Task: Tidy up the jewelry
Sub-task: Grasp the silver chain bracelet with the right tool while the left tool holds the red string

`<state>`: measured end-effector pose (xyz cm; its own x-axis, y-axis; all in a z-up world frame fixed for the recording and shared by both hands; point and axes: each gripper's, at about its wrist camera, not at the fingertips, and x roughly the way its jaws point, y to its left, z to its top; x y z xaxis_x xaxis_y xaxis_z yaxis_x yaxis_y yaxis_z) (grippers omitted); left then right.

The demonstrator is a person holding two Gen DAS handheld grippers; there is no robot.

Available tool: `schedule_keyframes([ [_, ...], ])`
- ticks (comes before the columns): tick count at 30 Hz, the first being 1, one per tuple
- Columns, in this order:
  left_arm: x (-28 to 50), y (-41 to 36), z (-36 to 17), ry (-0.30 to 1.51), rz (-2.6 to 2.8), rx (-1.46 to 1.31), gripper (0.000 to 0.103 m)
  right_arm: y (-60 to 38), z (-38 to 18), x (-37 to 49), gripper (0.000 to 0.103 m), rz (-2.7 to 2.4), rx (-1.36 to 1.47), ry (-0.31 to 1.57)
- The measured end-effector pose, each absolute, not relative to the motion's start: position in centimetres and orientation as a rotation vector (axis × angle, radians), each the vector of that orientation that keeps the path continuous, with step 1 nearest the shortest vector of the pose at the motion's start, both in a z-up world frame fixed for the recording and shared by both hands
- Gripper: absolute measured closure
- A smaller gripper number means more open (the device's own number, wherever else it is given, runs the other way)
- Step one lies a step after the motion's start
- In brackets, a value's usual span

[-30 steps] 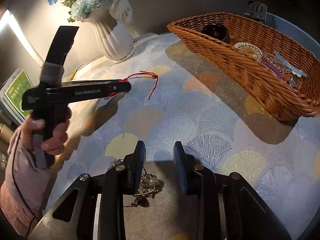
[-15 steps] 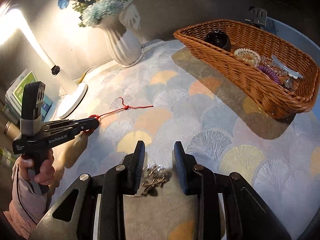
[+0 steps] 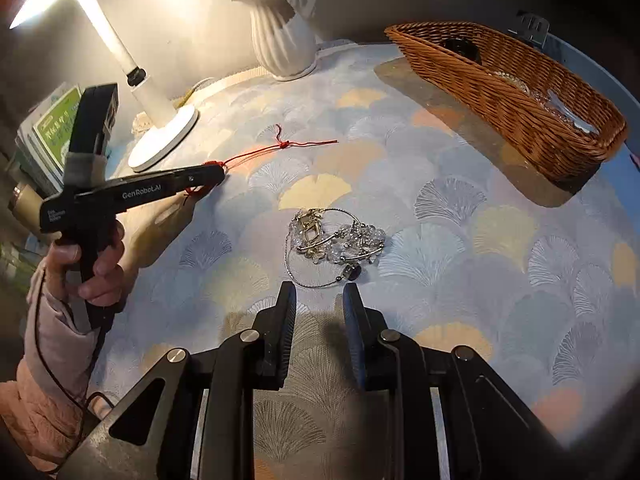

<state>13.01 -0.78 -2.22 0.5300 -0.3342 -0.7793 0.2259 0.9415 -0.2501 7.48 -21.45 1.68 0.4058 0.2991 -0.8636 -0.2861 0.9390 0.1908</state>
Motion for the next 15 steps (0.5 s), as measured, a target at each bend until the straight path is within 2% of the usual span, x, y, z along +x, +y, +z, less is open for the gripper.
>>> schedule_keyframes([
  [6,13.1,-0.5,-2.2,0.959,-0.338,-0.142,0.099,-20.6,0.5,9.2,0.076,0.253,0.008,1.096],
  [8,13.1,-0.5,-2.2,0.958,-0.339,-0.144,0.099,-20.3,0.4,9.8,0.08,0.223,-0.007,1.087],
  [9,13.1,-0.5,-2.2,0.958,-0.338,-0.143,0.099,-19.9,0.4,9.9,0.087,0.204,-0.036,1.084],
  [15,13.1,-0.6,-2.2,0.956,-0.338,-0.139,0.099,-19.1,2.4,8.4,0.091,0.303,-0.071,1.052],
])
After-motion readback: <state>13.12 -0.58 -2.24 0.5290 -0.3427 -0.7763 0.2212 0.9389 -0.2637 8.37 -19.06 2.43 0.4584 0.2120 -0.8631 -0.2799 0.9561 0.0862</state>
